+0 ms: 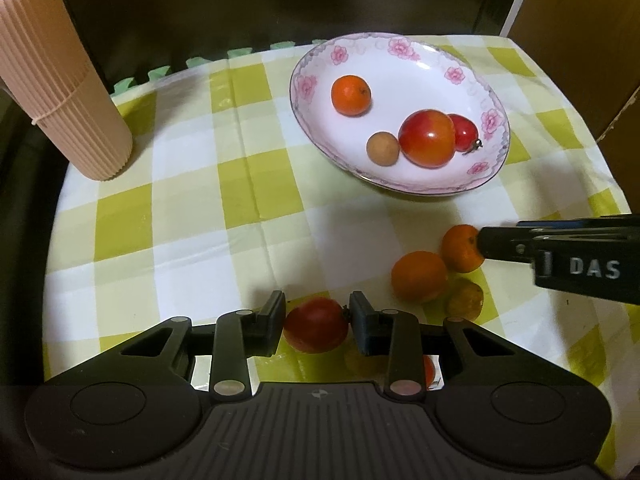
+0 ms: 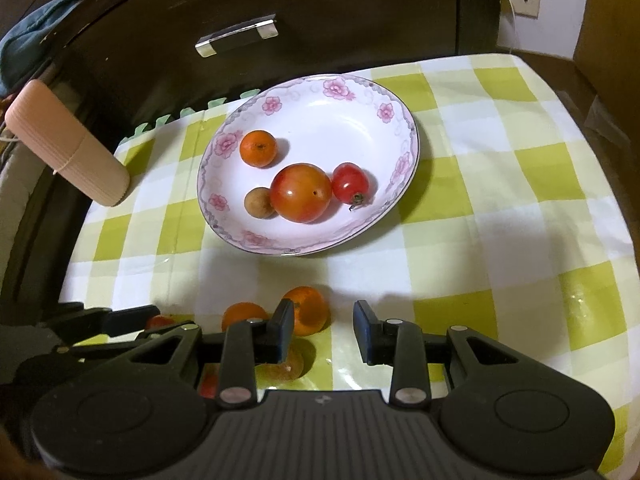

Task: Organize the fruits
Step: 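Grasp a red tomato with the left gripper, then grasp an orange tangerine with the right gripper while the left holds the tomato, then carry the tomato with the left gripper while the right carries the tangerine over the bowl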

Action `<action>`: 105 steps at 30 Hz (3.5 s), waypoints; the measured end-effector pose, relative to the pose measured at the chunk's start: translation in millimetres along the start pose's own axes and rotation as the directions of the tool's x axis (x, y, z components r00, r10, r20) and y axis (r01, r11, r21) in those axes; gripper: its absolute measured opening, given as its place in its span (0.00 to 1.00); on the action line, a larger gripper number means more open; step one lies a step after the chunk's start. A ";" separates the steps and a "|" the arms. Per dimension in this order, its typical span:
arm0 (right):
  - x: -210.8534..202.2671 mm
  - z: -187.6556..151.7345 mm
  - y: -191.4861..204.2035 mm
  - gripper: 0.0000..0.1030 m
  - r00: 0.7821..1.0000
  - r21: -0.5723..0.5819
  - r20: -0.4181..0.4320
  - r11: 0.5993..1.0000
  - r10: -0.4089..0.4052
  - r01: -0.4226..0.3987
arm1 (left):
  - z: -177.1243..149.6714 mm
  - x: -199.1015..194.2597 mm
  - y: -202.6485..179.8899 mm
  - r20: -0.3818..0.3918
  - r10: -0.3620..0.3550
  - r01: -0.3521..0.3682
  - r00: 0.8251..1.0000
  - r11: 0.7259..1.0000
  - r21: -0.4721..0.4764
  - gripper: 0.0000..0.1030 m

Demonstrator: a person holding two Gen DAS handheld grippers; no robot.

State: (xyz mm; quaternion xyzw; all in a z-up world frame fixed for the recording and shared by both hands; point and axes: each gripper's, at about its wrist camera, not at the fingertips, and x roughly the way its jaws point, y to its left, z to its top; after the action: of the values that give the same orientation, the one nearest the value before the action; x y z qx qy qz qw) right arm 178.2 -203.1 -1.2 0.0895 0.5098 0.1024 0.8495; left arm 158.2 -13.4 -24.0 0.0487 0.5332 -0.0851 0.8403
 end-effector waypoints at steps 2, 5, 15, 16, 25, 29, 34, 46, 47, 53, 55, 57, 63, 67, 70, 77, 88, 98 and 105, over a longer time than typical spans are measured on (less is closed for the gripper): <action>2.7 1.5 1.3 0.30 1.000 0.001 -0.005 1.000 0.002 -0.002 | -0.1 -0.5 0.3 -0.001 -0.006 0.006 1.000 1.000 -0.004 0.42; 7.4 3.0 4.2 0.30 1.000 -0.002 -0.013 1.000 -0.001 0.001 | -0.5 0.5 1.0 -0.007 -0.009 0.009 1.000 1.000 -0.009 0.42; 26.2 5.6 10.6 0.31 0.999 0.000 -0.039 0.999 0.036 -0.036 | -0.9 8.2 3.6 -0.028 -0.011 0.010 1.000 1.000 -0.024 0.42; 27.7 5.6 11.6 0.31 0.998 -0.004 -0.043 0.999 0.035 -0.035 | -0.9 8.6 3.6 -0.029 -0.012 0.011 1.000 1.000 -0.026 0.43; 34.3 2.8 18.5 0.29 0.997 -0.048 -0.058 0.997 0.051 -0.054 | -5.0 11.3 -0.9 -0.044 -0.003 0.003 0.999 1.000 -0.002 0.46; 34.7 -0.4 23.4 0.28 0.998 -0.085 -0.053 0.996 0.036 -0.040 | -4.9 11.7 -3.5 -0.044 0.001 -0.001 0.999 1.000 0.007 0.44; 28.4 1.6 18.5 0.28 0.999 -0.080 -0.035 0.996 0.037 -0.039 | -5.2 7.3 -2.9 -0.029 -0.004 0.005 1.000 1.000 0.002 0.40; 16.7 5.4 17.5 0.27 0.999 -0.068 -0.007 0.996 0.053 -0.053 | -7.2 13.1 -3.1 -0.054 0.000 0.001 0.999 1.000 0.009 0.49; 16.8 4.8 17.8 0.27 0.999 -0.068 -0.008 0.996 0.051 -0.052 | -6.7 12.7 -3.9 -0.051 0.000 0.000 0.999 1.000 0.013 0.49; 16.4 4.7 15.3 0.27 0.999 -0.057 -0.006 0.997 0.049 -0.049 | -10.7 8.7 -6.4 -0.046 0.018 -0.017 0.999 1.000 0.018 0.43; 15.5 5.7 15.0 0.27 0.999 -0.053 0.000 0.997 0.049 -0.049 | -8.6 8.1 -2.6 -0.042 0.017 -0.017 0.999 1.000 -0.007 0.42; 13.4 6.1 15.5 0.27 0.999 -0.053 0.009 0.997 0.051 -0.050 | -7.4 6.3 -0.6 -0.037 0.013 -0.013 0.999 1.000 -0.019 0.42; 5.5 8.0 14.6 0.27 0.998 -0.049 0.033 0.997 0.056 -0.054 | -0.8 -5.2 -1.4 -0.009 -0.018 0.017 1.000 1.000 -0.024 0.42; 1.0 10.4 14.2 0.28 0.997 -0.044 0.048 0.997 0.061 -0.059 | 5.2 -12.7 1.0 0.014 -0.033 0.033 0.999 0.998 -0.044 0.42; -1.1 12.7 13.7 0.27 0.996 -0.040 0.056 0.997 0.064 -0.061 | 12.1 -16.6 1.4 0.033 -0.040 0.042 0.999 0.998 -0.053 0.42; -7.0 24.9 9.5 0.27 0.995 -0.031 0.084 0.998 0.056 -0.053 | 34.9 -22.0 -5.5 0.072 -0.058 0.062 0.996 0.997 -0.050 0.42; -7.8 49.7 -8.5 0.28 0.993 0.018 0.117 0.999 0.035 -0.037 | 68.3 -18.2 -8.5 0.102 -0.057 0.063 0.993 0.997 -0.054 0.43; 1.3 63.2 -18.5 0.27 0.993 0.036 0.113 0.999 0.021 -0.026 | 90.0 -9.7 -10.4 0.110 -0.056 0.061 0.992 0.997 -0.049 0.42; 6.8 69.0 -26.8 0.27 0.994 0.055 0.112 0.998 0.014 -0.020 | 99.3 -1.2 -10.8 0.100 -0.057 0.063 0.993 0.997 -0.053 0.42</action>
State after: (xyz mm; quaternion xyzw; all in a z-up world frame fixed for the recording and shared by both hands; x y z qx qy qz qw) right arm 244.6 -230.4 18.2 0.1232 0.4633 0.0903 0.8729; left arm 243.7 -41.0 19.5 0.0049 0.4948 -0.0977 0.8635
